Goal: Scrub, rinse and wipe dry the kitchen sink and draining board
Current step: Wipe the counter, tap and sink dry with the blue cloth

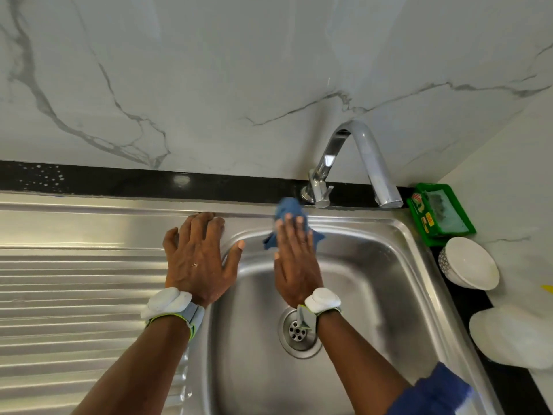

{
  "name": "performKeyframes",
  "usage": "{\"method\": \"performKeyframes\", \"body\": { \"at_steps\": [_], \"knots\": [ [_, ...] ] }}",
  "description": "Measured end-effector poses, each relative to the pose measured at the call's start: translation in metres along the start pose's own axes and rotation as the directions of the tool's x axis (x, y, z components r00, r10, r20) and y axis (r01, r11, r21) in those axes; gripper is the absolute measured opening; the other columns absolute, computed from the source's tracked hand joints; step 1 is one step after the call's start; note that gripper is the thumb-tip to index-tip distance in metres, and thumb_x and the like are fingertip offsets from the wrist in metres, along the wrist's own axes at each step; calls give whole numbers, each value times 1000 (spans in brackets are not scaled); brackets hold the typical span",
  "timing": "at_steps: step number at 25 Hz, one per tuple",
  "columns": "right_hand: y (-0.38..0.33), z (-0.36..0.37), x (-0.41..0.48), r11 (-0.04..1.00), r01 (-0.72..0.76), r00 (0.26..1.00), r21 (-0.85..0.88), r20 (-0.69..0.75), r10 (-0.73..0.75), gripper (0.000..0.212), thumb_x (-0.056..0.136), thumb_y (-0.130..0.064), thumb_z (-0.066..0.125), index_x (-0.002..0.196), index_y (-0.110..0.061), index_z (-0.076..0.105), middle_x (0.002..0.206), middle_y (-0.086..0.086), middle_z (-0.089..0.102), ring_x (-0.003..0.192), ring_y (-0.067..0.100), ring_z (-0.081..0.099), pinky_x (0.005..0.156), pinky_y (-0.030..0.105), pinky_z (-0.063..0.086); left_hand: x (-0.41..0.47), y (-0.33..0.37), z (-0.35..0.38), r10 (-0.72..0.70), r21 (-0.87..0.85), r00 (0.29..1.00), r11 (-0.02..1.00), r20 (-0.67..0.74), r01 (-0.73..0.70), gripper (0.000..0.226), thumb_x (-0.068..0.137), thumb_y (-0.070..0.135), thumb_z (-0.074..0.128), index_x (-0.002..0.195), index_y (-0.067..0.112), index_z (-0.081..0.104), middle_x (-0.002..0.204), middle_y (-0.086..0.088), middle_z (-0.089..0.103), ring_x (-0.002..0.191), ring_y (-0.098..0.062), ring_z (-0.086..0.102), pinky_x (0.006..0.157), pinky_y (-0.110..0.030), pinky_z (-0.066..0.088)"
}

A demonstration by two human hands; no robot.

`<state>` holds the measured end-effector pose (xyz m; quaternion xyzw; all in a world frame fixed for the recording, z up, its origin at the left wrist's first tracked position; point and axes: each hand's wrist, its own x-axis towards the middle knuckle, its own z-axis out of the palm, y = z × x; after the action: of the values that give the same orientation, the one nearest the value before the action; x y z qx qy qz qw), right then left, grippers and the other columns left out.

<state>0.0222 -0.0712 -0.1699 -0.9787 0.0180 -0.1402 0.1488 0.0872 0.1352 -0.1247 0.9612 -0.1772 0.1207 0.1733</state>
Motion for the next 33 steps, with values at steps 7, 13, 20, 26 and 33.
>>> {"method": "performKeyframes", "body": {
  "at_steps": [7,13,20,26,33],
  "knots": [
    [-28,-6,94,907,-409,912,-102,-63,404,72,103,-44,29,159,-3,10,166,15,15,155,28,6,125,44,-3,2,-3,3,-57,15,998,998,-21,58,58,96,61,41,131,19,59,137,-6,57,131,-31,50,109,-58,33],
    [-123,37,119,976,209,974,-59,100,-202,63,99,-32,31,154,-1,30,160,19,30,152,33,21,122,51,17,-2,-53,-31,-287,-31,927,957,-241,288,42,96,48,51,129,23,59,142,-4,54,136,-28,47,112,-58,29],
    [-185,61,169,924,383,897,-1,239,-371,59,103,-31,27,157,-8,27,164,8,26,153,27,18,125,46,13,-17,-123,-47,-458,138,862,860,-217,492,62,95,53,45,145,16,46,149,-9,47,144,-32,38,115,-61,24],
    [-223,73,206,861,502,822,-86,358,-443,60,106,-47,21,161,-27,6,168,-3,9,155,20,6,125,47,8,-14,-128,-46,-410,106,891,894,-197,435,61,98,54,40,146,17,46,150,-7,47,146,-29,37,115,-62,24],
    [-119,33,113,972,-185,982,-147,4,188,57,103,-47,17,158,-33,22,166,-2,22,154,26,13,122,56,11,-15,-124,-49,-440,69,887,889,-140,452,58,101,51,34,148,19,43,152,-6,47,147,-29,35,117,-65,21]
  ]
}}
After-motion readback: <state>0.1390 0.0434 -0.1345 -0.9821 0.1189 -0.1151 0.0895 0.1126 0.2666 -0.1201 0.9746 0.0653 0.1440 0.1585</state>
